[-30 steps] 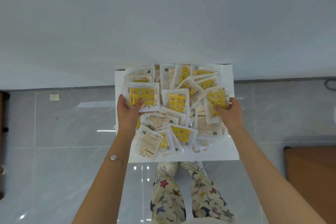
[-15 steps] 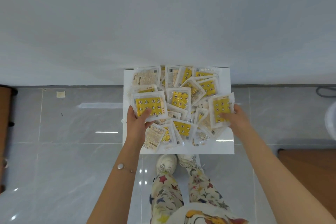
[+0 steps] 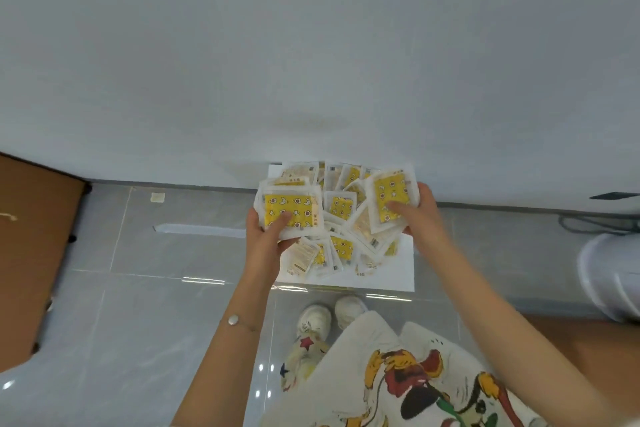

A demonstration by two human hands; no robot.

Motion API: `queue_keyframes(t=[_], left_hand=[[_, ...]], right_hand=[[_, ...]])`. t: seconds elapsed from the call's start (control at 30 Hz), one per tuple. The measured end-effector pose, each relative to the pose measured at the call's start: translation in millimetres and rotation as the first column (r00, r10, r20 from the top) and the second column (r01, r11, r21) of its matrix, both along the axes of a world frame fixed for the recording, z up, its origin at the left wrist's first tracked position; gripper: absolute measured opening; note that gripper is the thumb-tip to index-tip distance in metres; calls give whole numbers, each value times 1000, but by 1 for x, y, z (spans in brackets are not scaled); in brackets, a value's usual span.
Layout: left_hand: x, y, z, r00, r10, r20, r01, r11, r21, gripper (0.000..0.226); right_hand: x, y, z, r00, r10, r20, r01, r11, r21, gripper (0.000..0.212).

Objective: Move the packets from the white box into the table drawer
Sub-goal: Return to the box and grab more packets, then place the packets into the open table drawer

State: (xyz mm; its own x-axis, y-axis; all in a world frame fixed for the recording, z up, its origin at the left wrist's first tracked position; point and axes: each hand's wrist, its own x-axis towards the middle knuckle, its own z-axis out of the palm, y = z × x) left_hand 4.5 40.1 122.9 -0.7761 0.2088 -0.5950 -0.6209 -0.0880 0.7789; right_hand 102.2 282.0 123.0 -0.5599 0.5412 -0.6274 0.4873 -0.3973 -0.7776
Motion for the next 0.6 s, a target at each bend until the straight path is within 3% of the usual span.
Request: queue_keyframes(t=[0.2, 0.37, 0.6], left_hand=[[12, -59, 105, 974, 89, -210, -84, 996, 36, 57], [39, -134, 153, 900, 290, -327, -298, 954, 25, 48], [82, -283, 177, 707, 612, -354, -641, 767, 45, 43]], right_hand=[[-26, -51, 109, 955, 227, -193, -222, 974, 49, 42], [-62, -138, 159, 861, 438, -259, -422, 899, 117, 45], [-107, -331, 176, 566, 784, -254, -765, 615, 191, 46]])
